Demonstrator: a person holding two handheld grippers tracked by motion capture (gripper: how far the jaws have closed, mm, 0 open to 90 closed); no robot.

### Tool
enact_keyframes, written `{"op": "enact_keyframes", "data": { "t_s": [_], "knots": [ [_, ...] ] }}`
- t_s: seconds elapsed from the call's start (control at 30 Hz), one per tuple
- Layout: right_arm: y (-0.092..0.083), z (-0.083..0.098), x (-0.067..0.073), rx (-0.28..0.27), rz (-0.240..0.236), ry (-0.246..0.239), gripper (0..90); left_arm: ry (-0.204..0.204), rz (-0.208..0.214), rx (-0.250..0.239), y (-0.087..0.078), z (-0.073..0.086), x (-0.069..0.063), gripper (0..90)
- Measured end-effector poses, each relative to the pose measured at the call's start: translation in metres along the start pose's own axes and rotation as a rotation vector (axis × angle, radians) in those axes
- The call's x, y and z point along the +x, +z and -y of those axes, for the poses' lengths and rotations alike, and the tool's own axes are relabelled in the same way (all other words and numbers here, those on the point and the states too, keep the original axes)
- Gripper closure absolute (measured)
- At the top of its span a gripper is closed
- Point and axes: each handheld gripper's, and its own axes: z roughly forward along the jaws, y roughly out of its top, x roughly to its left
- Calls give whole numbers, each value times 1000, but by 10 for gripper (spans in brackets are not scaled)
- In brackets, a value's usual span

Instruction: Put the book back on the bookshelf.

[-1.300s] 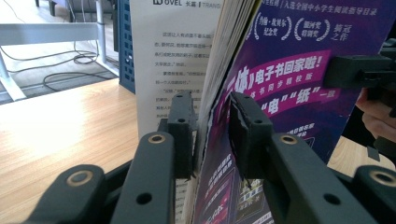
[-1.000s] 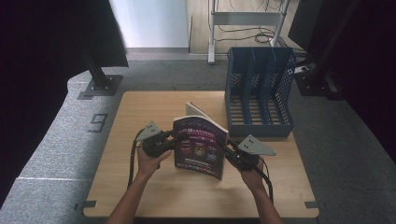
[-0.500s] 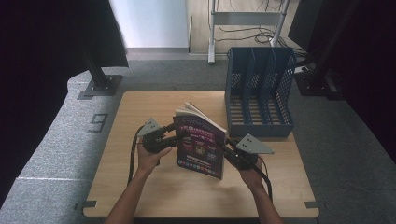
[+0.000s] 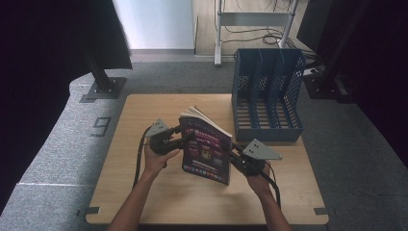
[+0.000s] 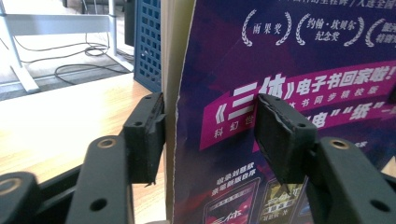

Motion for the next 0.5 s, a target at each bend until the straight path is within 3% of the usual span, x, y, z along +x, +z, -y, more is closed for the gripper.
{"op": "enact_keyframes", "data": {
  "t_s": [0.1,0.17,0.43,0.5],
  "knots": [
    [0,0,0,-6,5,-7,800,19,-15,-3,-1,-1,1,621],
    [-1,0,-1,-7,9,-9,802,7,-6,-9,-2,-1,3,680],
    [1,-4,-3,-28,22,-25,811,-28,6,-33,1,-4,3,703],
    [2,-6,-3,-39,35,-34,812,-20,9,-35,0,-8,1,703]
  ]
}}
